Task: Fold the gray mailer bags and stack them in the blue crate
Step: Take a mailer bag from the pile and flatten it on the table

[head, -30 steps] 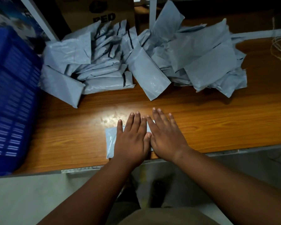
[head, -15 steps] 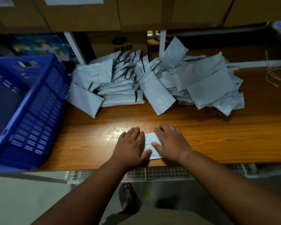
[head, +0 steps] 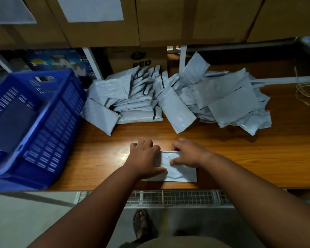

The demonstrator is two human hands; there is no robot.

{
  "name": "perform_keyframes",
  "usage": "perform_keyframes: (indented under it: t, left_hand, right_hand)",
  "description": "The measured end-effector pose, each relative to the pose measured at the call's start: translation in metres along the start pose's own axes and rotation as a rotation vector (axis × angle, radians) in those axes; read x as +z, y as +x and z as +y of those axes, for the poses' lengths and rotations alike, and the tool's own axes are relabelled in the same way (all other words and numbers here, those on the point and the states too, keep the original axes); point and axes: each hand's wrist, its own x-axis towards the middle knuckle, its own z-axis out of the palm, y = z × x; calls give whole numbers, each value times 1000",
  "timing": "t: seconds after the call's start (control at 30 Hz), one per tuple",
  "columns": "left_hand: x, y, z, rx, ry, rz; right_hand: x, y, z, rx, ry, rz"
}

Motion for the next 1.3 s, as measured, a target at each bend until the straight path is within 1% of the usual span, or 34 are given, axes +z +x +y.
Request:
perform_keyframes:
  t: [0.07, 0.1, 0.2, 0.3, 0.4, 0.5, 0.63, 0.83, 0.97, 1.13, 1.3]
  left_hand:
    - [-11, 3, 1, 3, -65, -18]
    - [-18, 5, 1, 15, -90, -18]
    - [-41, 10, 0, 55, -115, -2]
    - [-64, 15, -1, 19, -163, 17]
    - [-89, 16, -3, 22, -184, 72]
    - [-115, 11, -11, 22, -138, 148]
    - [-157, -4, -43, -59, -62, 198]
    - [-227, -52, -126, -213, 26, 271]
    - [-259, -87, -205, -357, 53, 323]
    - [-274, -112, -302, -456, 10, 388]
    - [-266, -118, -398, -574, -1, 399]
  right_hand:
    - [-8, -1, -1, -5, 62, -19]
    - [-14, -2, -2, -10, 56, -31]
    - [-38, -5, -12, -81, -77, -28]
    - [-65, -9, -26, -142, -160, 73]
    - [-83, -11, -42, -217, -179, 182]
    - [-101, -6, -63, -281, -221, 239]
    - [-126, 18, -112, -407, -291, 297]
    - [-157, 66, -220, -617, -301, 345]
    - [-171, 111, -292, -686, -342, 390]
    - [-177, 178, -388, -744, -350, 370]
    - [-157, 265, -476, -765, -388, 316]
